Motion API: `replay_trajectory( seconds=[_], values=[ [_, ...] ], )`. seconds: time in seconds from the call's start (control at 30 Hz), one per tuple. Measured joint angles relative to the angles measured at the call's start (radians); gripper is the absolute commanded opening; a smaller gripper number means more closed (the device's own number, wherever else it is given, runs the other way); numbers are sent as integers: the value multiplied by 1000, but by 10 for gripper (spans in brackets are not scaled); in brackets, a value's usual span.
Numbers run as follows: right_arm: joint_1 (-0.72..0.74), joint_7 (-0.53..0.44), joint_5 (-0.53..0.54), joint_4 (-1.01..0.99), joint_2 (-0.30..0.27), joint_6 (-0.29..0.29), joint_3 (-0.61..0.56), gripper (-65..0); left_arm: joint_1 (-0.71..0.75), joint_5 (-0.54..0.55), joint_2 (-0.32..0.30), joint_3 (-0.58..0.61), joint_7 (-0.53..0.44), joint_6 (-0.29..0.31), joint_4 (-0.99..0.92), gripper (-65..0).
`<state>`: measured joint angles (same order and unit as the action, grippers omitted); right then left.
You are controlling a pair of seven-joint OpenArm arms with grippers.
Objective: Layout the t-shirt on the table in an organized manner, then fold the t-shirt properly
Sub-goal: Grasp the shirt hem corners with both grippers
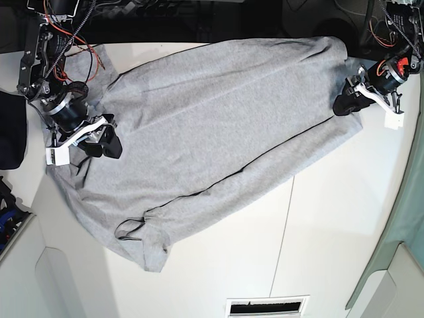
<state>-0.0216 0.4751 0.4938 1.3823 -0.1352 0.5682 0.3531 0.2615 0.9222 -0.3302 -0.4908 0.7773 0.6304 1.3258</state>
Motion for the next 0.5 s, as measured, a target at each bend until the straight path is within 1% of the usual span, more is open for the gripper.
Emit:
replay_trajectory(
  seconds=[0.17,0.23,0.33,0.4,0.47,0.5],
  values=[
    [0,0,3,0,0,0,0,-327,-43,-32,0,0,0,-2,0,-345],
    [0,0,3,0,0,0,0,-327,-45,-37,0,0,0,-24,1,-345],
    [0,0,3,0,0,0,0,-327,-40,-89,0,0,0,-28,1,-345],
    [0,0,3,0,0,0,0,-327,-40,-97,-1,0,-12,-28,0,-345],
    [0,0,3,0,0,0,0,-327,-41,-95,-2,0,-35,-28,0,-370],
    [0,0,3,0,0,0,0,-327,-42,-98,-3,0,-46,-28,0,-406]
  ],
)
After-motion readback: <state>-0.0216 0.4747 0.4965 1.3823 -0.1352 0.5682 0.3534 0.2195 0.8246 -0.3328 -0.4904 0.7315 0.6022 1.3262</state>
